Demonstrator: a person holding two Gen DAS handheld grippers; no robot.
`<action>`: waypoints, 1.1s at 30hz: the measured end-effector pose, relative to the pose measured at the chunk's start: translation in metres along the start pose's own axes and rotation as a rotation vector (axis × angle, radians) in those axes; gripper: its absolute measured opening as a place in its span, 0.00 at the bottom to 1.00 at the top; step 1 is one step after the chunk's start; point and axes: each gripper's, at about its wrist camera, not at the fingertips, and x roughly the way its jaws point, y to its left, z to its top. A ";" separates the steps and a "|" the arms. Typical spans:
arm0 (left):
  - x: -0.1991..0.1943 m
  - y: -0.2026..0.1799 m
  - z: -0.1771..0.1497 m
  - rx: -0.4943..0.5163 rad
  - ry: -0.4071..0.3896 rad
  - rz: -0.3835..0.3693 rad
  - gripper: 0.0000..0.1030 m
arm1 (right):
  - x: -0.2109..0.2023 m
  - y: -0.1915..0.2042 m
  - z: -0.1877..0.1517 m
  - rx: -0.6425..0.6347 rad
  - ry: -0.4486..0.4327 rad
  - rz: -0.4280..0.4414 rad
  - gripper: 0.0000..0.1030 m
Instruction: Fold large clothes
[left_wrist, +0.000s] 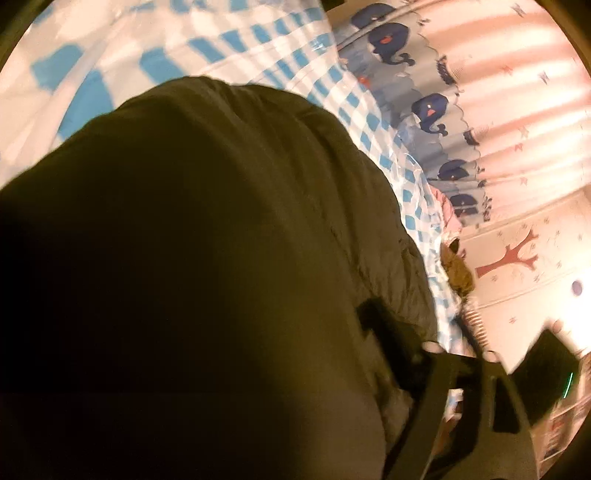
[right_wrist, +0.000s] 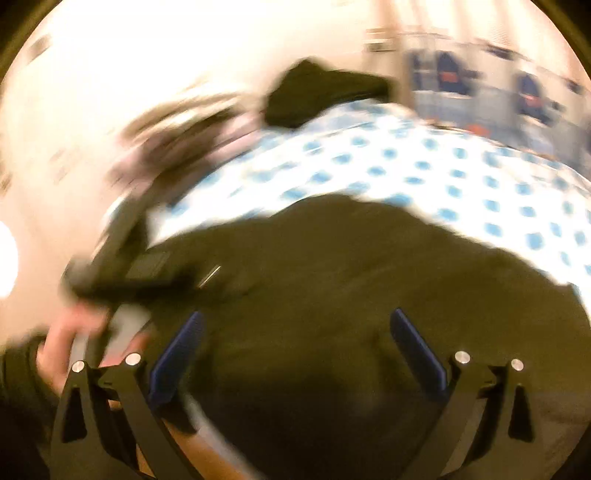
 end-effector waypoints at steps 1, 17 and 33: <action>0.000 0.000 0.000 0.007 -0.007 -0.002 0.64 | 0.009 -0.023 0.015 0.057 0.013 -0.048 0.94; 0.001 0.017 -0.007 0.028 -0.031 0.028 0.70 | 0.029 -0.051 -0.043 -0.031 0.229 -0.102 0.95; -0.007 0.000 -0.009 0.029 -0.092 0.093 0.66 | 0.015 -0.056 -0.014 0.018 0.040 -0.295 0.94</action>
